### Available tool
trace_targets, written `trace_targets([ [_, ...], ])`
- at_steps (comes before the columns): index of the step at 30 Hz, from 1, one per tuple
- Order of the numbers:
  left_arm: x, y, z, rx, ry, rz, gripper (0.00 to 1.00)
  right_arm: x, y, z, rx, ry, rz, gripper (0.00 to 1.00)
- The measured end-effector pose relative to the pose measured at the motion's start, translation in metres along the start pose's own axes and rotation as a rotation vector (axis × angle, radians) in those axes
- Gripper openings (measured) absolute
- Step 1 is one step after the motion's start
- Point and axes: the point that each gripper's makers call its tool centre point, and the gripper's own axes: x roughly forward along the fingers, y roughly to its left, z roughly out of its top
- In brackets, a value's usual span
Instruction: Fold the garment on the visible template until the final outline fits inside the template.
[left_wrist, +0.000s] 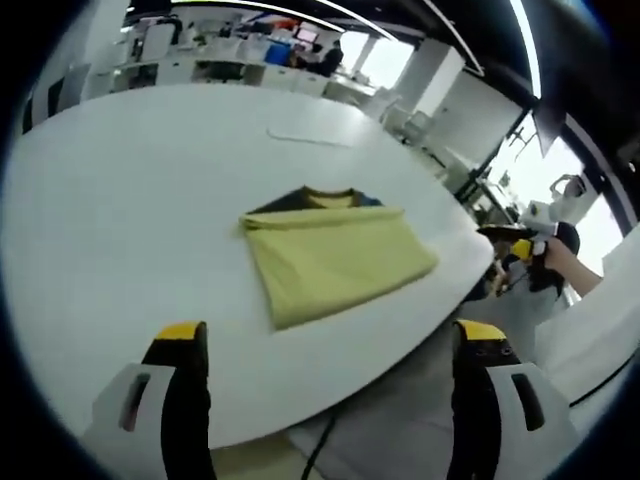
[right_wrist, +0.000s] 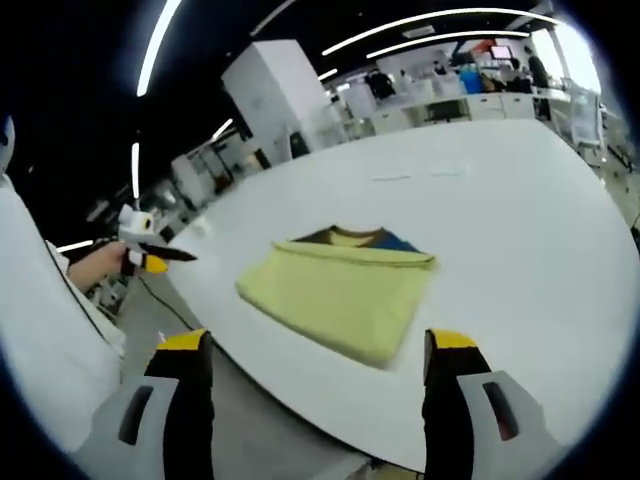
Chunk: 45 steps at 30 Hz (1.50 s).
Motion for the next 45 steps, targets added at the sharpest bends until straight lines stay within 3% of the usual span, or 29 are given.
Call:
trace_targets([
  [10, 0.022, 0.008, 0.008, -0.011, 0.010, 0.010, 0.89, 0.018, -0.012, 0.007, 0.003, 0.012, 0.000, 0.74],
  [21, 0.045, 0.031, 0.016, -0.001, 0.030, 0.037, 0.81, 0.039, -0.036, 0.016, -0.004, 0.001, -0.031, 0.60],
  [27, 0.055, 0.042, 0.019, 0.020, 0.046, 0.052, 0.80, 0.051, -0.051, 0.013, -0.039, 0.049, -0.043, 0.57],
  [35, 0.067, 0.059, 0.026, 0.047, 0.051, 0.086, 0.73, 0.060, -0.079, 0.017, -0.069, 0.051, -0.094, 0.47],
  [45, 0.085, 0.082, 0.038, 0.074, 0.044, 0.118, 0.66, 0.073, -0.110, 0.020, -0.144, 0.109, -0.132, 0.43],
])
